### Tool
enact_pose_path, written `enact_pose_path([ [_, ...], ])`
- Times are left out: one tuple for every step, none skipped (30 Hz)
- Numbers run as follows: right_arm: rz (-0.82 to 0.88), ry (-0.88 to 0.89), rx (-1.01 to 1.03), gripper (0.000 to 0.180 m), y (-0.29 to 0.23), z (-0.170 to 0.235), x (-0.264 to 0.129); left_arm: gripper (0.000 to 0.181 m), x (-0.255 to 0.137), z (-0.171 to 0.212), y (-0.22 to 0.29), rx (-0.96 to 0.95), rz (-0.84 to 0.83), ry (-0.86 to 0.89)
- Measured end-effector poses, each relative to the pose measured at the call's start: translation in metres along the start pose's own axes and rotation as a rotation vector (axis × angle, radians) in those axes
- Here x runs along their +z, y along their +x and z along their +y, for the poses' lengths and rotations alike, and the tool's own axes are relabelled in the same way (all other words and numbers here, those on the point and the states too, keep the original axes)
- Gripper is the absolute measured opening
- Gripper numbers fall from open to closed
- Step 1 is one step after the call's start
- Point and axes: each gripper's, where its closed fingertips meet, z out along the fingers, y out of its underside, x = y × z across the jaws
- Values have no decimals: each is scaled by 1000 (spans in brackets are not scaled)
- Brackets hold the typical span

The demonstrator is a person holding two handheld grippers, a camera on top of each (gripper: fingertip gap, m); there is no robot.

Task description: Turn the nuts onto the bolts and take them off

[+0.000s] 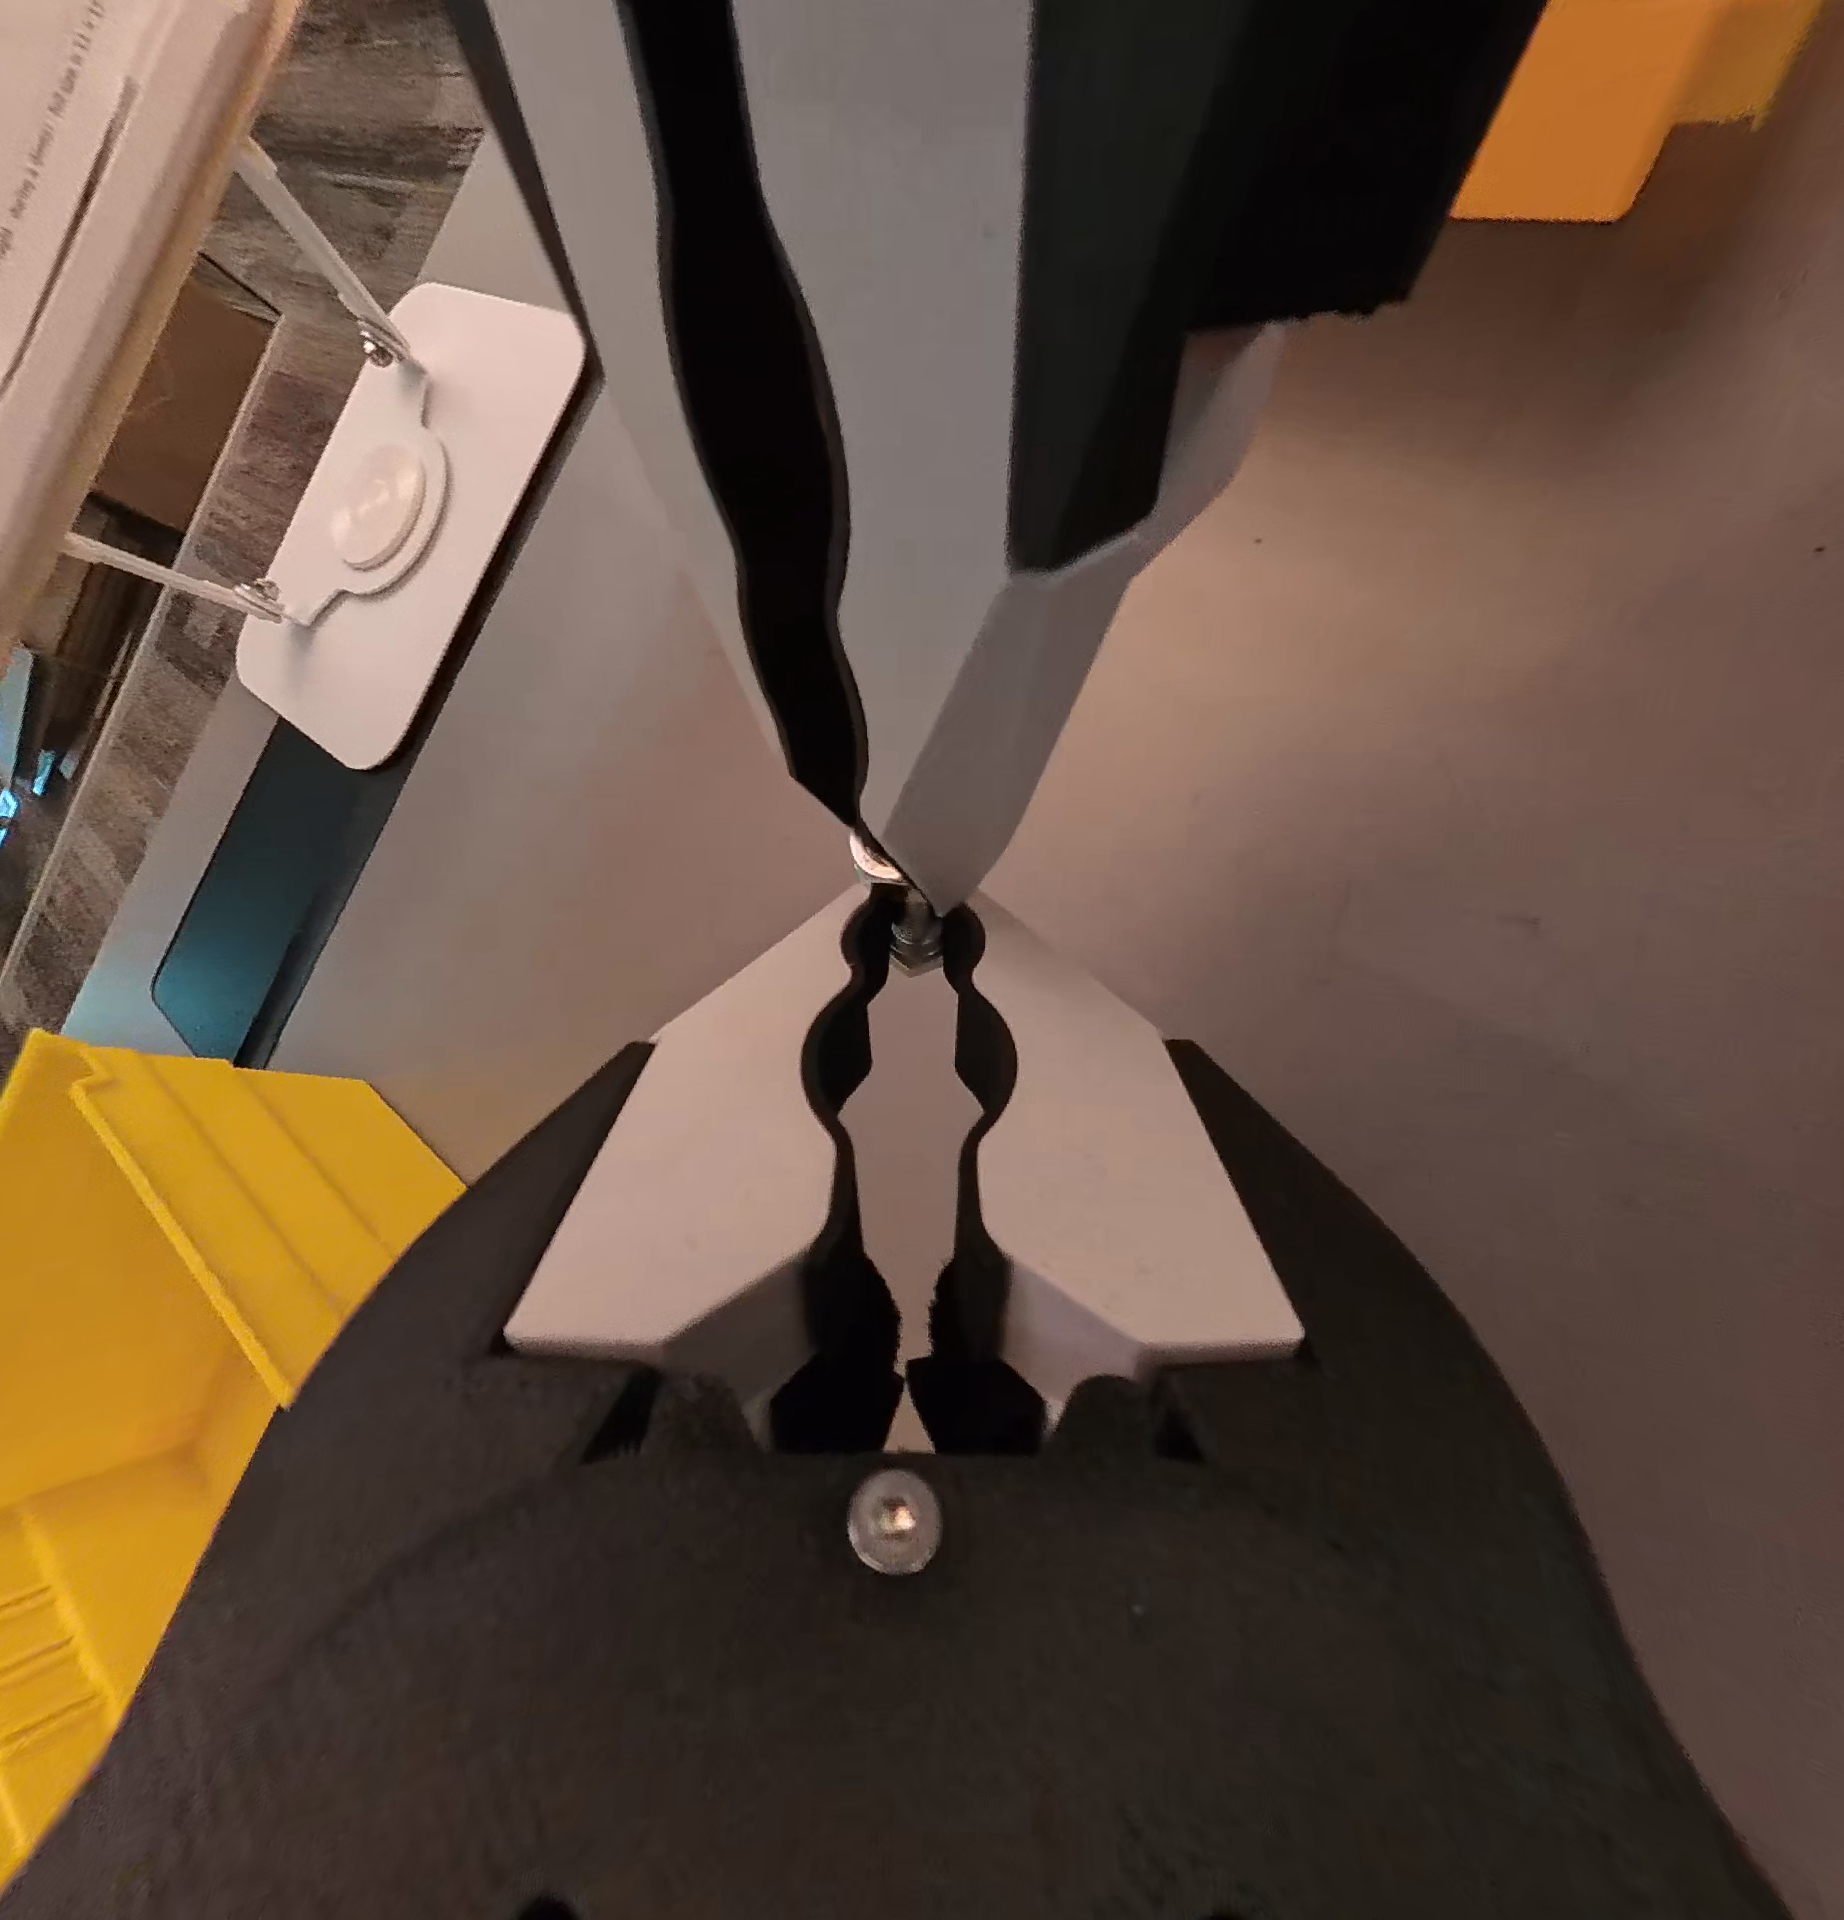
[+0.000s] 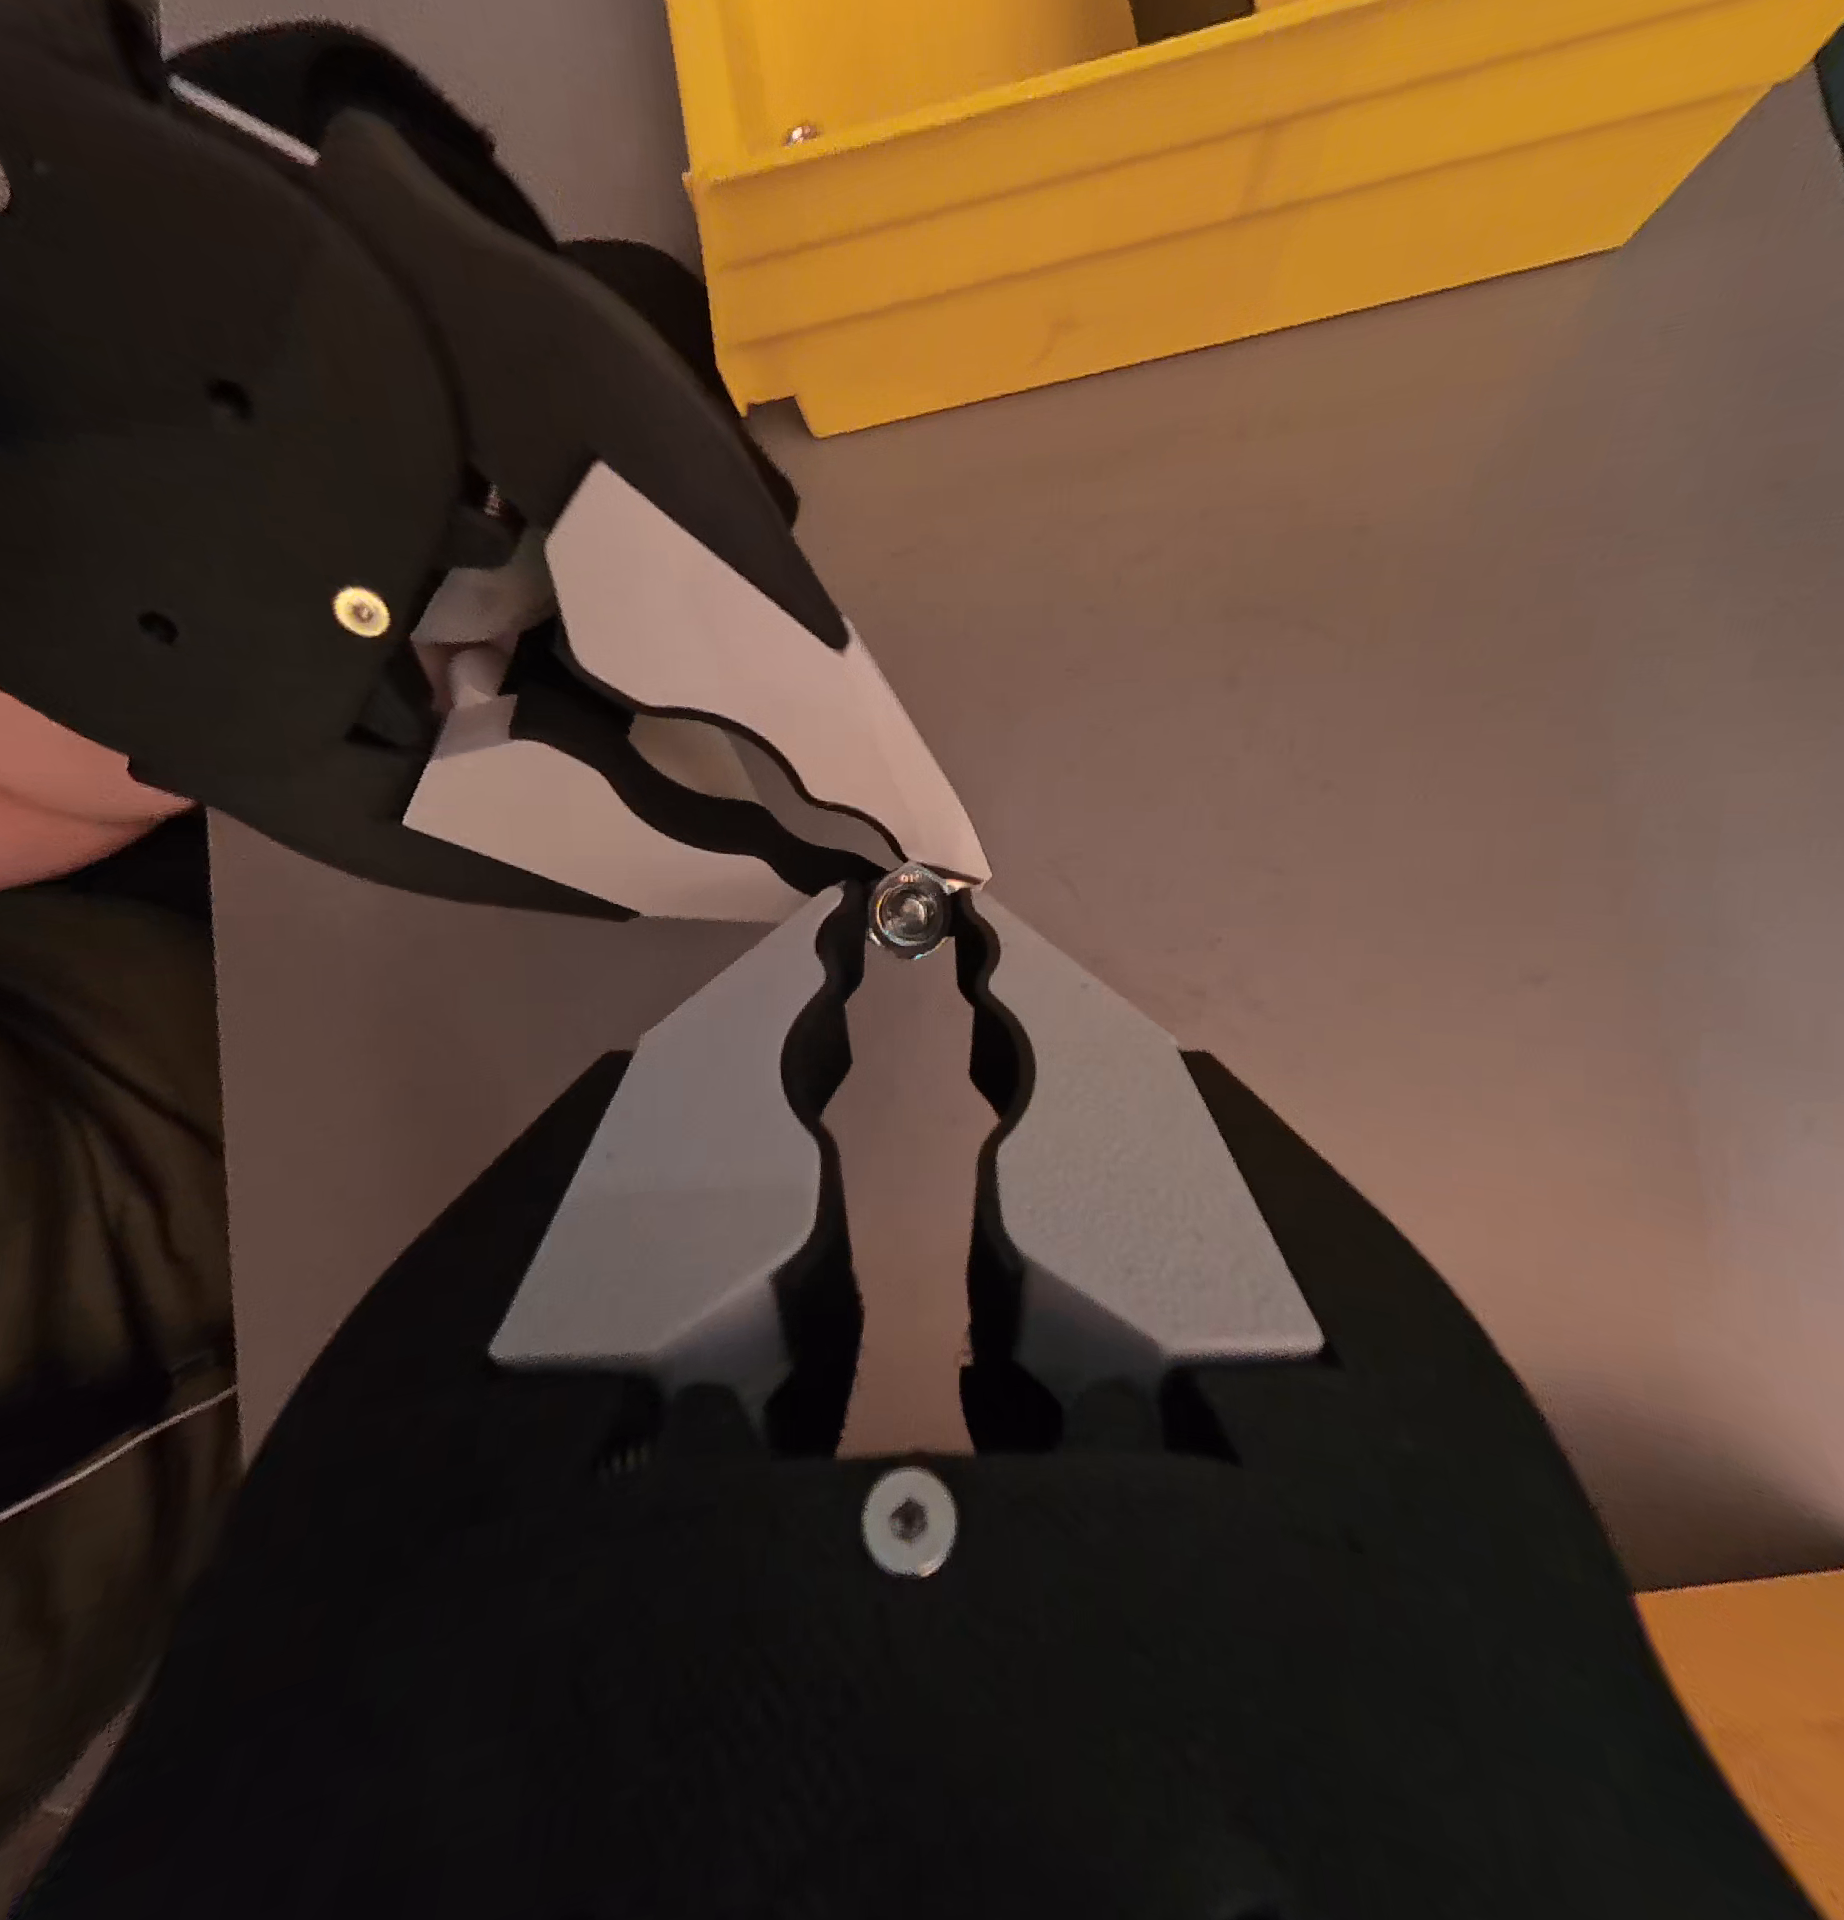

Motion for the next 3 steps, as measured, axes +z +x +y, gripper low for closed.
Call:
enact_pose_path([
  [4,4,24,15,1,-1,-1,8,0,-1,-2,-11,-7,2],
  [8,14,51,15,2,-3,-1,8,-1,-1,-3,-21,-16,3],
  [10,25,79,15,4,-5,-2,8,-1,-1,-6,-33,-29,5],
])
